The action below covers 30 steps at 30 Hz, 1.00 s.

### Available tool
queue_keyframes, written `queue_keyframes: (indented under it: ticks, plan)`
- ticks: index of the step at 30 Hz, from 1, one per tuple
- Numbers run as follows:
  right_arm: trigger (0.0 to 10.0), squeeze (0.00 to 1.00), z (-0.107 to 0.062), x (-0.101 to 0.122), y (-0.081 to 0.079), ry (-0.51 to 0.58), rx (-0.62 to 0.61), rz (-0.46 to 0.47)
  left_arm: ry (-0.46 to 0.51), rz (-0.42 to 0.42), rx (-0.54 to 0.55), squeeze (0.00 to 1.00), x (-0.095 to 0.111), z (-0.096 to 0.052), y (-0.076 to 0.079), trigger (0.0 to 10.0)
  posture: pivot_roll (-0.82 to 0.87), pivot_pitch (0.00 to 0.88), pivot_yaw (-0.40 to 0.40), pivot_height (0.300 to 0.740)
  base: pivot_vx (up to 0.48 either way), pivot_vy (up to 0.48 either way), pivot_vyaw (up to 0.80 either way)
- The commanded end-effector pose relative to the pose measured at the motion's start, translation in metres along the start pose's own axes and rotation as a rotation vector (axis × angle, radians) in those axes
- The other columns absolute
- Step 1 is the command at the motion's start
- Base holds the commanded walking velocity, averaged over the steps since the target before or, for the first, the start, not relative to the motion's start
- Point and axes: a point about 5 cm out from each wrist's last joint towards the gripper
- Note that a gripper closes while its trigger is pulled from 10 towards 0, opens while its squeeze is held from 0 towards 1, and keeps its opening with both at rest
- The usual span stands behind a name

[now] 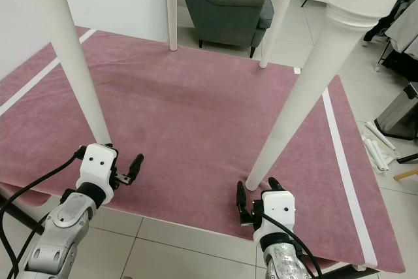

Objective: Building children table

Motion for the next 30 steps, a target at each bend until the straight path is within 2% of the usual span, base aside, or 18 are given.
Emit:
queue_keyframes:
  ticks: [1, 8, 20, 30]
  plan:
    - [10.0, 0.00, -0.0013, -0.0055, -0.0005, -0.021, 0.001, -0.012, -0.015, 0.007, 0.033, 0.00, -0.0044, -0.0025, -0.0015, 10.0, 0.10, 0.000, -0.039, 0.740, 0.000, 0.000, 0.00]
    - [10.0, 0.00, -0.0014, -0.0056, -0.0010, -0.020, 0.002, -0.012, -0.021, 0.007, 0.036, 0.00, -0.0055, -0.0034, -0.0018, 10.0, 0.11, 0.000, -0.040, 0.740, 0.000, 0.000, 0.00]
    - [10.0, 0.00, -0.0021, -0.0062, -0.0029, -0.020, 0.006, -0.007, -0.028, 0.011, 0.031, 0.00, -0.0067, -0.0031, -0.0009, 10.0, 0.11, 0.000, -0.035, 0.740, 0.000, 0.442, 0.00]
    - [10.0, 0.00, -0.0027, -0.0063, -0.0030, -0.022, 0.002, -0.007, -0.020, 0.030, 0.020, 0.00, -0.0057, -0.0023, 0.0007, 10.0, 0.10, 0.000, -0.031, 0.740, 0.000, 0.000, 0.00]
Point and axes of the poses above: a point about 5 cm out from each wrist's last joint towards the gripper, its own z axis pointing out of the wrist towards the gripper, its own x axis along the axis of the wrist's last joint, y = z × x, and after that the axes turned 3 degrees about -z, right-handed
